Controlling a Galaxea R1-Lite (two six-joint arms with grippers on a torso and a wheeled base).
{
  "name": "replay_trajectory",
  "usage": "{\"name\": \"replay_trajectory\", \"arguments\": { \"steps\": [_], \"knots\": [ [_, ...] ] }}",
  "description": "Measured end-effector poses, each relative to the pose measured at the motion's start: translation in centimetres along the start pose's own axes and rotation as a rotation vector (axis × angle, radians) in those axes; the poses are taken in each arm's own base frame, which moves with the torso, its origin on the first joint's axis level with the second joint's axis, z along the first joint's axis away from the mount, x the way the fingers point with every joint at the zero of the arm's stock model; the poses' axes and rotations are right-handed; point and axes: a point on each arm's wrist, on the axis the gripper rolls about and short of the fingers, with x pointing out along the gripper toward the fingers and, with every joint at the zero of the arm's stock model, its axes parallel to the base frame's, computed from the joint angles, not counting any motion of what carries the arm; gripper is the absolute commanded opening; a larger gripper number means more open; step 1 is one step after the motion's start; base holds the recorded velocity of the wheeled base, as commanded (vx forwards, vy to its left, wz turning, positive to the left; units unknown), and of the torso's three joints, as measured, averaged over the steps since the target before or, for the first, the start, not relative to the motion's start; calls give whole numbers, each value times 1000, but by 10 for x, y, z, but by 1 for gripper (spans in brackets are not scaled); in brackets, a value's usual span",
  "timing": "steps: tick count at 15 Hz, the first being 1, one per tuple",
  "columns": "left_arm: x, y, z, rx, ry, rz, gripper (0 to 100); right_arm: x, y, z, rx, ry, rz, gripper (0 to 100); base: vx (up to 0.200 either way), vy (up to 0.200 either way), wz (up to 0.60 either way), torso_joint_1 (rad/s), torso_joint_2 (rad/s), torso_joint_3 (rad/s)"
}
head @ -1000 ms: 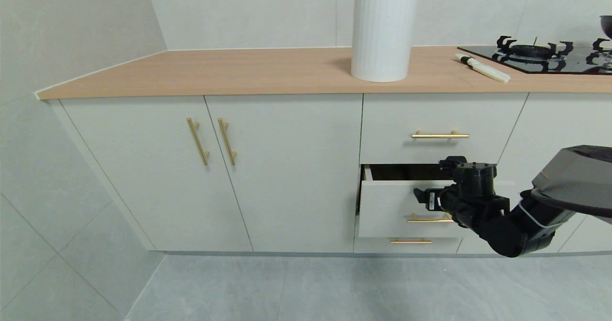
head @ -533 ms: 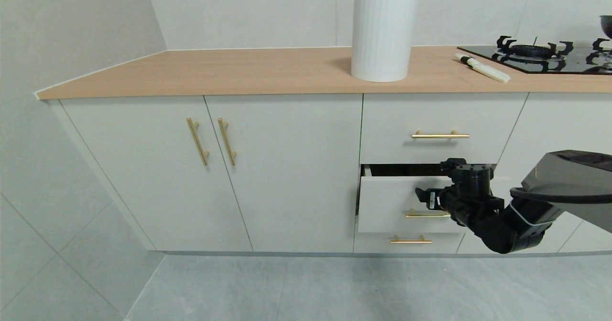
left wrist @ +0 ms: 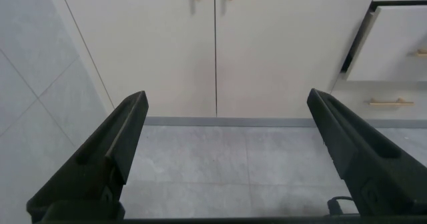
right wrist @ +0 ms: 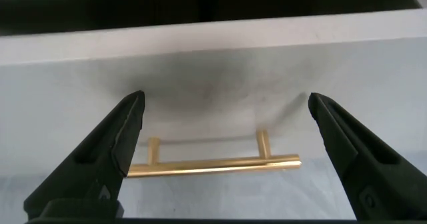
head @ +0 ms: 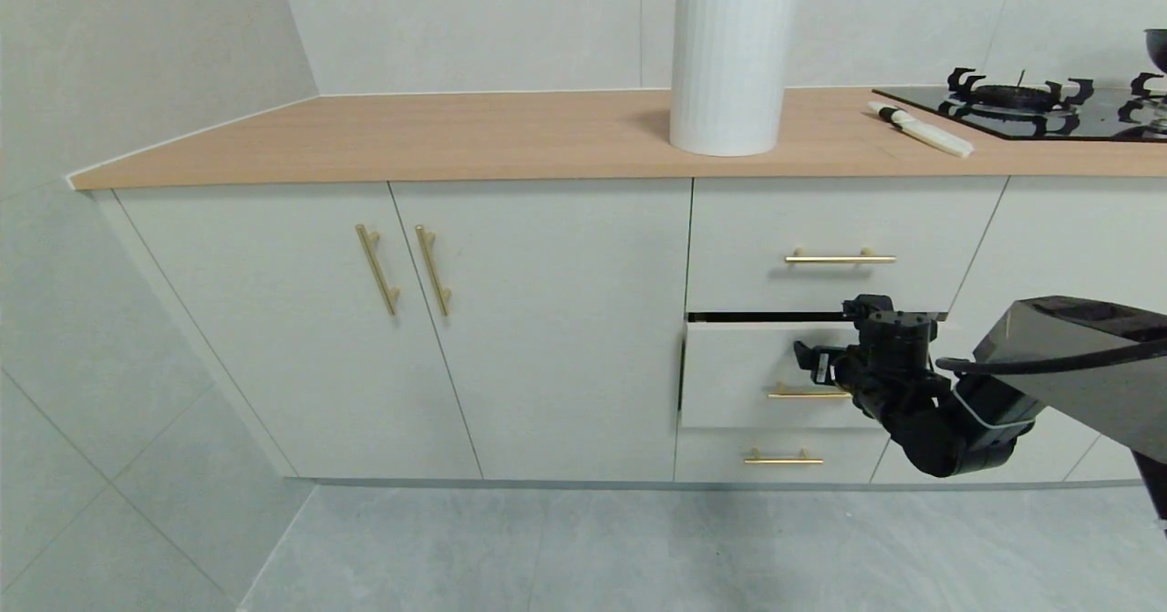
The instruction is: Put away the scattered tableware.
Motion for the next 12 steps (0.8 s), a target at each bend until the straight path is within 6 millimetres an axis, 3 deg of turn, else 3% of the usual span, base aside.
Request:
{"name": "replay_trajectory", "arguments": {
  "steps": [12],
  "knots": [
    [0,0,0,0,0,0,100,42,-5,2,81,-129,-95,100,0,0,0,0,0,0]
  ]
}}
